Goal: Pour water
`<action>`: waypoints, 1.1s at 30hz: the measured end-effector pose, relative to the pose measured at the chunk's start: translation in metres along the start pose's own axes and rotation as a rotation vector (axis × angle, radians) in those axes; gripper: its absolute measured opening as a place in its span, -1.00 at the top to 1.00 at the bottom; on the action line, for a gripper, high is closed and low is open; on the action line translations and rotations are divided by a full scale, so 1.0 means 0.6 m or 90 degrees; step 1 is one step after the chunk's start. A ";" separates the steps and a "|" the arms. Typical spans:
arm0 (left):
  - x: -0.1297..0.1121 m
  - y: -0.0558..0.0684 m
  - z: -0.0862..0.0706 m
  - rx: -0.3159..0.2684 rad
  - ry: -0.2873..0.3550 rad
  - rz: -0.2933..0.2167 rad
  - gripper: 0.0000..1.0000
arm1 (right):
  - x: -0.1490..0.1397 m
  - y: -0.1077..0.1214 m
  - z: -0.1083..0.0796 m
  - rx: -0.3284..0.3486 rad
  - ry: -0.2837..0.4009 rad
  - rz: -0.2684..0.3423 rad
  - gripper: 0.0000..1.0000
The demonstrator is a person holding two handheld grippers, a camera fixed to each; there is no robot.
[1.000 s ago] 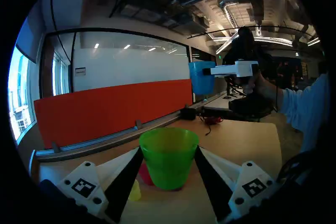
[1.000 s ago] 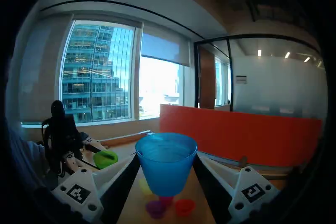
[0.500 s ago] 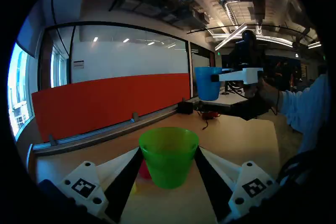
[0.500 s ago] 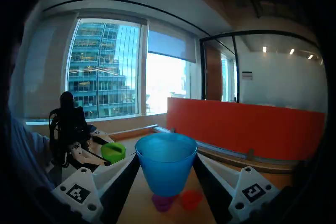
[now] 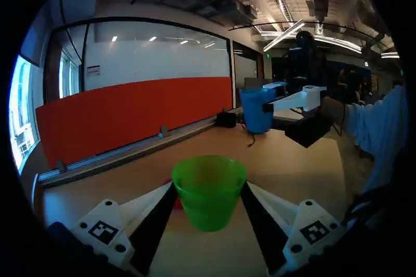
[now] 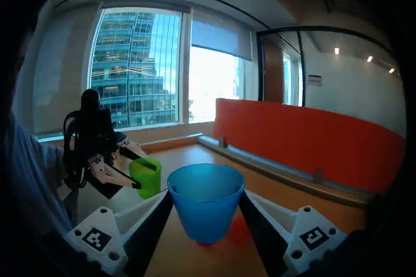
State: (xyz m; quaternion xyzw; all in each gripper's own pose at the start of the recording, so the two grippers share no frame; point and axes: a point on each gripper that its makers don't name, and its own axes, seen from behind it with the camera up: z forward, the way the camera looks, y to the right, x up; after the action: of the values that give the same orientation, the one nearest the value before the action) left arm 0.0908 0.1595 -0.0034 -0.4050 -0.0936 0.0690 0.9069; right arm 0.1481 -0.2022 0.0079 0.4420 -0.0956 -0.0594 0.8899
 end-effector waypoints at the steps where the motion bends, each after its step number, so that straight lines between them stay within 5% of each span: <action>1: -0.005 0.000 0.002 -0.001 -0.006 0.002 -0.69 | -0.009 -0.001 0.001 0.002 -0.006 -0.002 -0.79; 33: -0.188 0.031 0.063 -0.054 -0.201 0.016 -0.69 | -0.247 -0.021 0.040 0.043 -0.184 -0.015 -0.79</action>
State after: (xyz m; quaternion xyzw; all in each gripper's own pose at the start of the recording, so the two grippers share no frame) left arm -0.0285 0.1763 -0.0057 -0.4279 -0.2331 0.1389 0.8621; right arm -0.0017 -0.2001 -0.0055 0.4598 -0.2195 -0.1292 0.8507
